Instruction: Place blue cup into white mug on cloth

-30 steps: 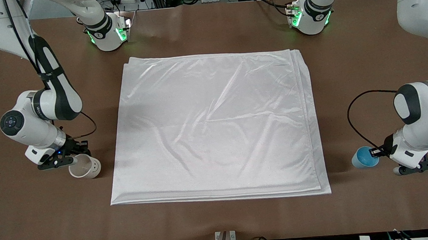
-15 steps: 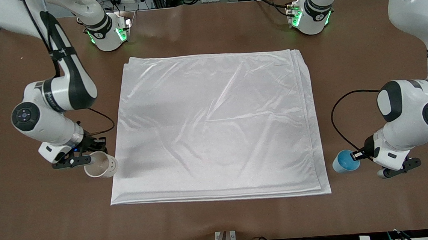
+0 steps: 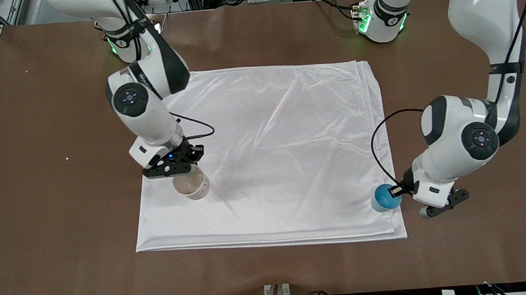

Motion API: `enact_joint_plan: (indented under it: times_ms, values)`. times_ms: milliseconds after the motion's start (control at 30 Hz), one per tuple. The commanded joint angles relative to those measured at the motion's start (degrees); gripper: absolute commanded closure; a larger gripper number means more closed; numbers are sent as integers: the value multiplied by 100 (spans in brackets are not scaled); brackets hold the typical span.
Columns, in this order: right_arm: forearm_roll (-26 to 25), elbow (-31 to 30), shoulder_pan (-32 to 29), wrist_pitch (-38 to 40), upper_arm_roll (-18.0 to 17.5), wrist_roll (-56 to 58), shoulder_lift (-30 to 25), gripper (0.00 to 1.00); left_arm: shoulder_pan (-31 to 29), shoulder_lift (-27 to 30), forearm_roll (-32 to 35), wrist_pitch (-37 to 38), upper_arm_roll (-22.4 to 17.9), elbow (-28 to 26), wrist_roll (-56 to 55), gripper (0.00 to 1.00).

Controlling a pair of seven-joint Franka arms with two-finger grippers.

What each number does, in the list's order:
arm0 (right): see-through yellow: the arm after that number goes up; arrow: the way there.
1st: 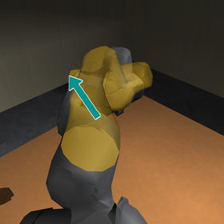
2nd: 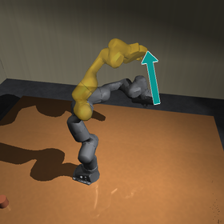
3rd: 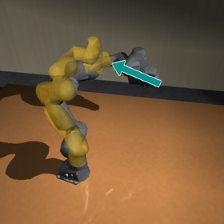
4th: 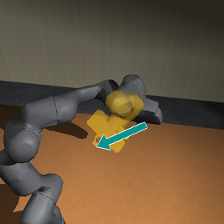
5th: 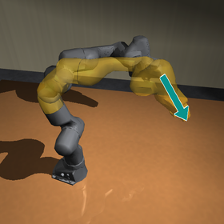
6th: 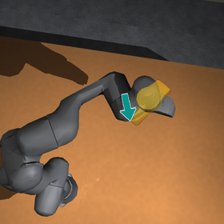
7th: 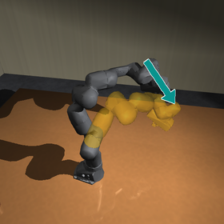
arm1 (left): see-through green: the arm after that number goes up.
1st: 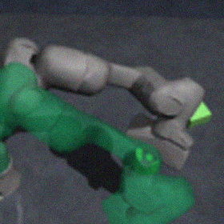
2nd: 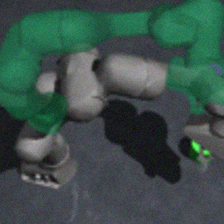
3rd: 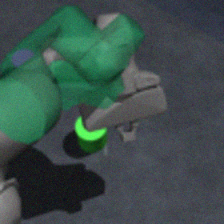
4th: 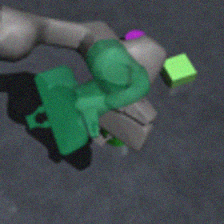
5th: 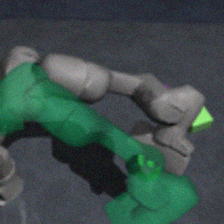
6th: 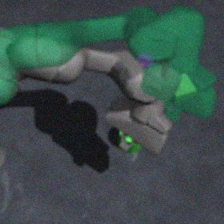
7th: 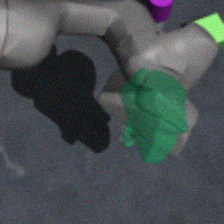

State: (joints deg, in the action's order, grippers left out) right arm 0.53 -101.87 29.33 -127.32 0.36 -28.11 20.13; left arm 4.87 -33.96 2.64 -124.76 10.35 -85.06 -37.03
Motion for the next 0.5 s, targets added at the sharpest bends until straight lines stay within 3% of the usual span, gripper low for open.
enact_joint_plan:
  times_ms: [0, 467]
  values:
    - [-8, 492, 563, 67, 61, -650, 429, 100, 268, 136, 17, 57, -41, -90, -559, 100]
    - [-44, 1485, 1478, 41, 70, -1566, 1378, 100, 1024, 136, 9, 57, -41, -81, -1605, 100]
